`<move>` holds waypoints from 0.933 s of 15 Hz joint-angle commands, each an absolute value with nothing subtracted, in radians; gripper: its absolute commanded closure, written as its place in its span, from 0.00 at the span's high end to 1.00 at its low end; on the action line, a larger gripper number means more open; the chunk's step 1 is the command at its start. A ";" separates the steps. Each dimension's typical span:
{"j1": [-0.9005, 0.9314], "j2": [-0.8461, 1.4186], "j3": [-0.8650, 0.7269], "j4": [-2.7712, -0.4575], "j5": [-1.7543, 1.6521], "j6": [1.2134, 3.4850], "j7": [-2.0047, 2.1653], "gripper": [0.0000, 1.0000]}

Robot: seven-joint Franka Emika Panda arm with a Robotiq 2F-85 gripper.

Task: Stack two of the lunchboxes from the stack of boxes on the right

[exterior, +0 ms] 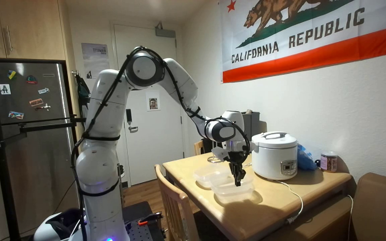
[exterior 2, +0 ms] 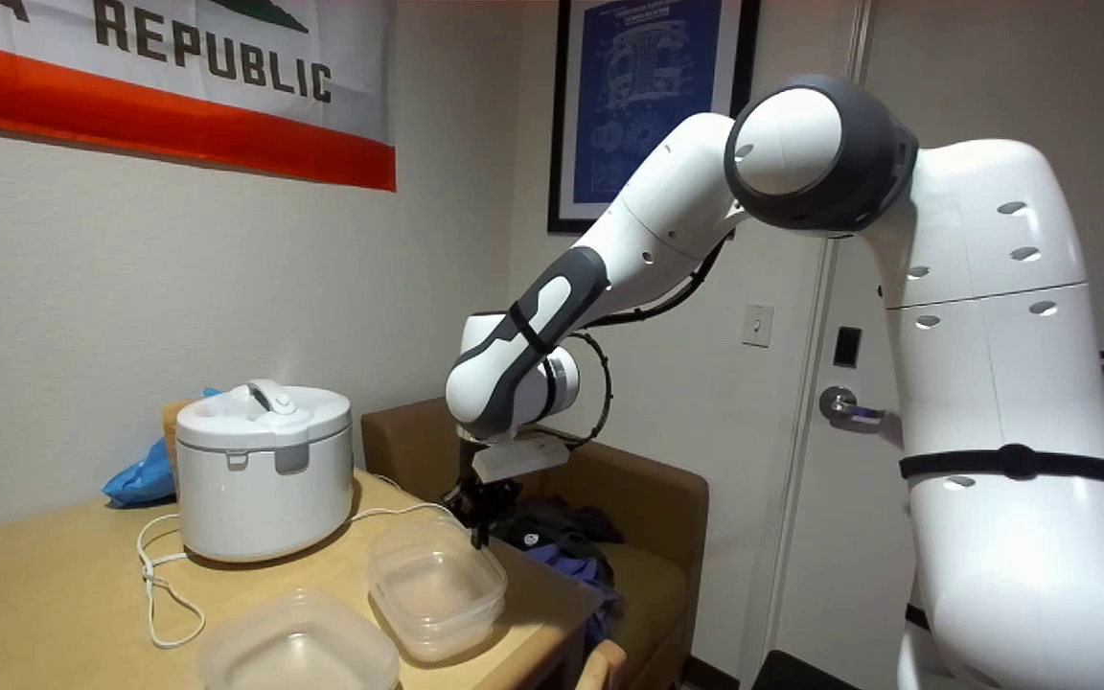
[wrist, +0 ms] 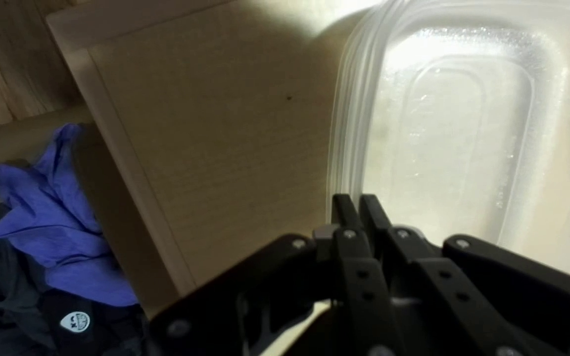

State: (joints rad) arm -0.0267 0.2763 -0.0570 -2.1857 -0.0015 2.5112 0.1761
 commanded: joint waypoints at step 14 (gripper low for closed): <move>-0.025 0.348 -0.026 -2.175 0.036 2.618 0.149 0.02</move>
State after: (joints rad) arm -0.0215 0.3316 -0.0351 -2.1819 -0.0006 2.5929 0.1761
